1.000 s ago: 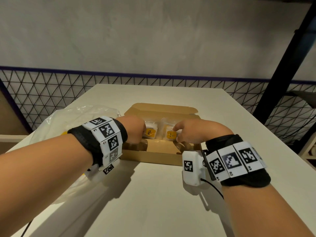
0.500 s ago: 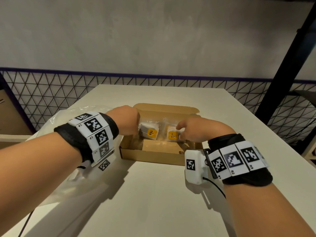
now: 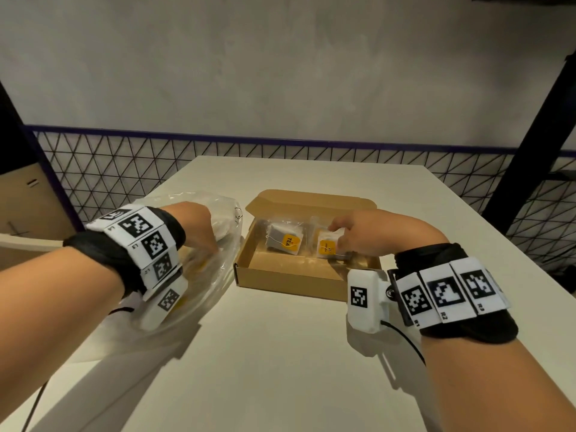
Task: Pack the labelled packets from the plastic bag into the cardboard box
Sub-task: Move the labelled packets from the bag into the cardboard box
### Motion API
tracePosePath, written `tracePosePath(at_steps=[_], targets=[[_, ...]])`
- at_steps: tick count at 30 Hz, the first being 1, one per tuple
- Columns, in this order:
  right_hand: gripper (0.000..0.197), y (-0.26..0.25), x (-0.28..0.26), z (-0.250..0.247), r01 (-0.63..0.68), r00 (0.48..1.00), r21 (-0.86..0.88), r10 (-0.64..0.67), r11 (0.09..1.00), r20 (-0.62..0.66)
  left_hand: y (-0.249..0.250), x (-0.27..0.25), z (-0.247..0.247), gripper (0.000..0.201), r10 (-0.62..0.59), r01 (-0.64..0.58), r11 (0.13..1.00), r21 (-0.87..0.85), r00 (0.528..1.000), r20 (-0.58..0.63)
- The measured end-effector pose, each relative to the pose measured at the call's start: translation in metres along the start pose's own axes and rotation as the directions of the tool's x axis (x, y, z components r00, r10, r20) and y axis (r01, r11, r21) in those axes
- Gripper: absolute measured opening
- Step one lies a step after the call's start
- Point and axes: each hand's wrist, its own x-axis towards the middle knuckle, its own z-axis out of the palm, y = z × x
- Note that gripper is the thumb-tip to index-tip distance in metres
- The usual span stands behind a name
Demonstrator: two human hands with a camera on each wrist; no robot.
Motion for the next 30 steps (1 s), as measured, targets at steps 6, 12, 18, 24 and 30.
tracePosePath(at_steps=[6, 12, 18, 24, 30], targets=[[0.045, 0.000, -0.002, -0.003, 0.038, 0.998, 0.053, -0.035, 0.998, -0.051, 0.003, 0.007, 0.003, 0.024, 0.002, -0.010, 0.999, -0.049, 0.989, -0.145], [0.043, 0.002, -0.007, -0.007, 0.082, 0.992, 0.082, -0.073, 0.993, -0.103, 0.004, 0.007, -0.003, 0.022, -0.029, -0.012, 0.989, -0.146, 0.960, -0.278], [0.039, 0.001, -0.010, -0.012, 0.161, 0.967, 0.080, -0.141, 0.984, -0.211, 0.004, -0.023, -0.030, 0.016, -0.056, -0.101, 0.928, -0.359, 0.915, -0.400], [0.038, -0.007, -0.011, -0.014, 0.289, 0.912, 0.232, -0.194, 0.929, -0.361, 0.017, -0.048, -0.051, 0.011, -0.019, -0.346, 0.605, -0.717, 0.894, -0.447], [0.062, -0.014, -0.011, -0.013, 0.394, 0.835, 0.267, -0.221, 0.880, -0.504, 0.040, -0.058, -0.052, 0.014, 0.132, -0.465, 0.459, -0.758, 0.879, -0.459]])
